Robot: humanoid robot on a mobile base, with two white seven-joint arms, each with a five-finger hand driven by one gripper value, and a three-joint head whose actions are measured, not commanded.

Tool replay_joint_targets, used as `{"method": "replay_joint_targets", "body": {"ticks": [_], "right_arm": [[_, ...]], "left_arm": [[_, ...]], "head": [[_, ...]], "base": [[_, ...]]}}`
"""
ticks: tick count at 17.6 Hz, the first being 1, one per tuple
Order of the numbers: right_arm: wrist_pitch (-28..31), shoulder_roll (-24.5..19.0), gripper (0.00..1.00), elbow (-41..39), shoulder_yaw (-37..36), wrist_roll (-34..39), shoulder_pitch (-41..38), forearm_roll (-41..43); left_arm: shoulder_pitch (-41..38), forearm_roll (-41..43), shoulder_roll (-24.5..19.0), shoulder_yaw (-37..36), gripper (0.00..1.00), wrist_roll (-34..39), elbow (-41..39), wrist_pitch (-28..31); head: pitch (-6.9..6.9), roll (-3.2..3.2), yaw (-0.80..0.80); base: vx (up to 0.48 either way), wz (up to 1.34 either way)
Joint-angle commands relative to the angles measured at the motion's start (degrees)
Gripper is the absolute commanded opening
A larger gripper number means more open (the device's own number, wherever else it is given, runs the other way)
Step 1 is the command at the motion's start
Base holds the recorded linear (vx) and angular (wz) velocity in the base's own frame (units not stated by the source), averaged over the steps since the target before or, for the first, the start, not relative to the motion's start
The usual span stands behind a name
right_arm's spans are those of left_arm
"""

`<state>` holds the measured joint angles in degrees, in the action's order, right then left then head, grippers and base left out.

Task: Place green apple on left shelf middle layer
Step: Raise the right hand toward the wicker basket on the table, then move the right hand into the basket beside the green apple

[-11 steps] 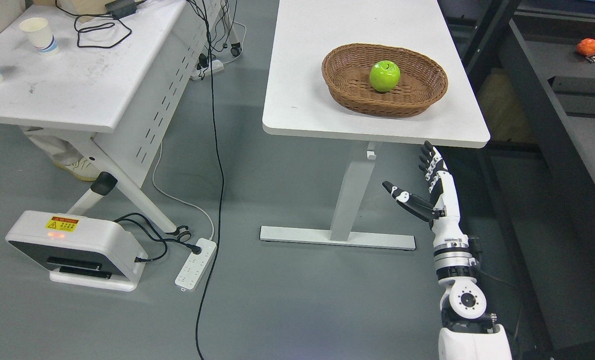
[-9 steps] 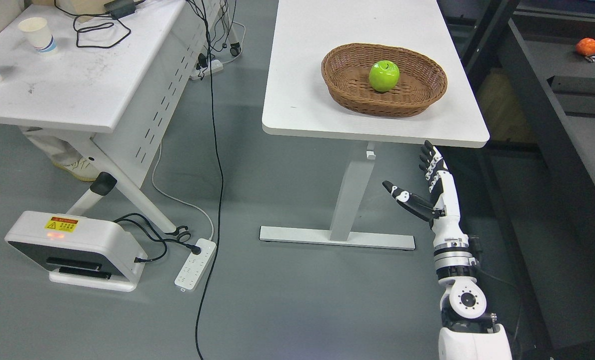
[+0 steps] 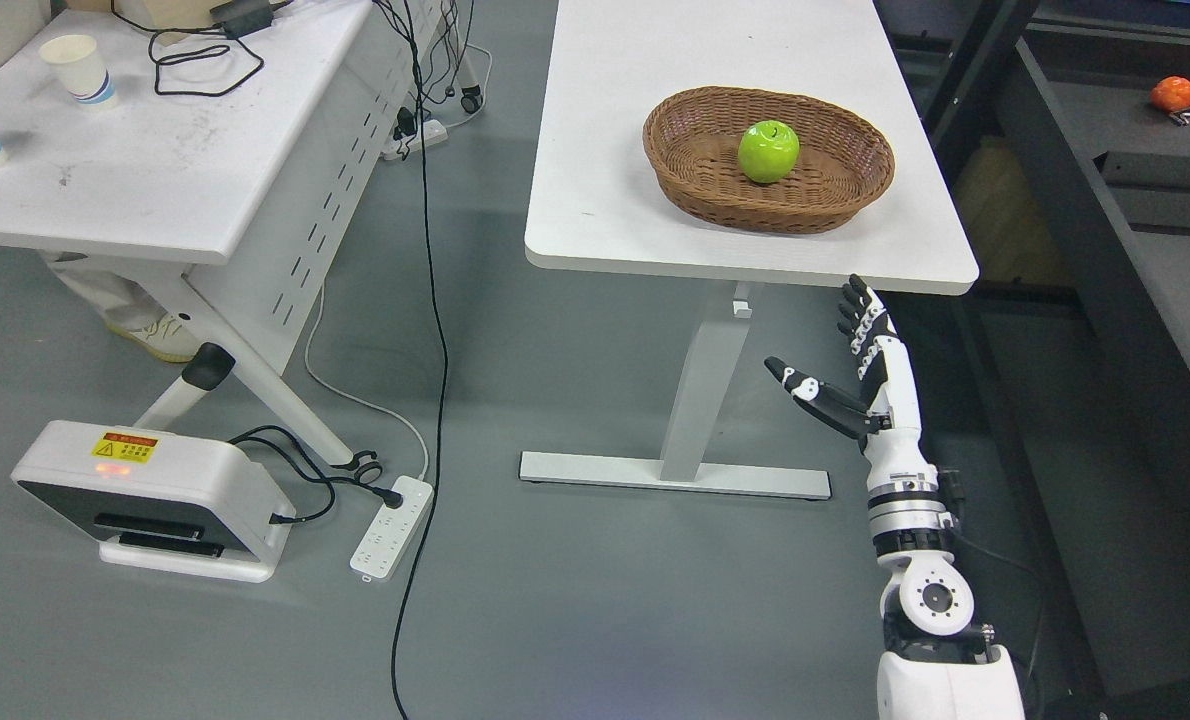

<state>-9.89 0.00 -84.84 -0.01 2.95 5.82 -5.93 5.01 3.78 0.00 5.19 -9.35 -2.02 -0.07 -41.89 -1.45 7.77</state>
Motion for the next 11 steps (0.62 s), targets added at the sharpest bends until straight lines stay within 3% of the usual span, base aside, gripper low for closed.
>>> {"method": "replay_joint_targets", "body": {"ticks": [1, 3, 5, 7, 11], "right_arm": [[-0.3, 1.0, 0.99, 0.03, -0.08, -0.66, 0.59, -2.58], [-0.39, 3.06, 0.99, 0.03, 0.0, -0.75, 1.82, -11.59], [0.05, 6.31, 0.97, 0.03, 0.09, -2.58, 3.57, -31.14], [0.14, 9.74, 0.97, -0.06, 0.36, -9.24, 3.76, -46.64], [0.22, 12.3, 1.0, -1.73, 0.27, -11.65, 3.76, -47.42]], "left_arm": [[0.0, 0.0, -1.0, 0.0, 1.0, 0.04, 0.0, -0.01], [0.0, 0.0, -1.0, 0.0, 1.0, 0.04, 0.0, -0.01], [0.0, 0.0, -1.0, 0.0, 1.0, 0.04, 0.0, -0.01], [0.0, 0.0, -1.0, 0.0, 1.0, 0.04, 0.0, -0.01], [0.0, 0.0, -1.0, 0.0, 1.0, 0.04, 0.0, -0.01]], "head": [[0.0, 0.0, 0.0], [0.0, 0.0, 0.0], [0.0, 0.0, 0.0], [0.0, 0.0, 0.0], [0.0, 0.0, 0.0]], "base": [[0.0, 0.0], [0.0, 0.0], [0.0, 0.0], [0.012, 0.0], [0.101, -0.01]]}}
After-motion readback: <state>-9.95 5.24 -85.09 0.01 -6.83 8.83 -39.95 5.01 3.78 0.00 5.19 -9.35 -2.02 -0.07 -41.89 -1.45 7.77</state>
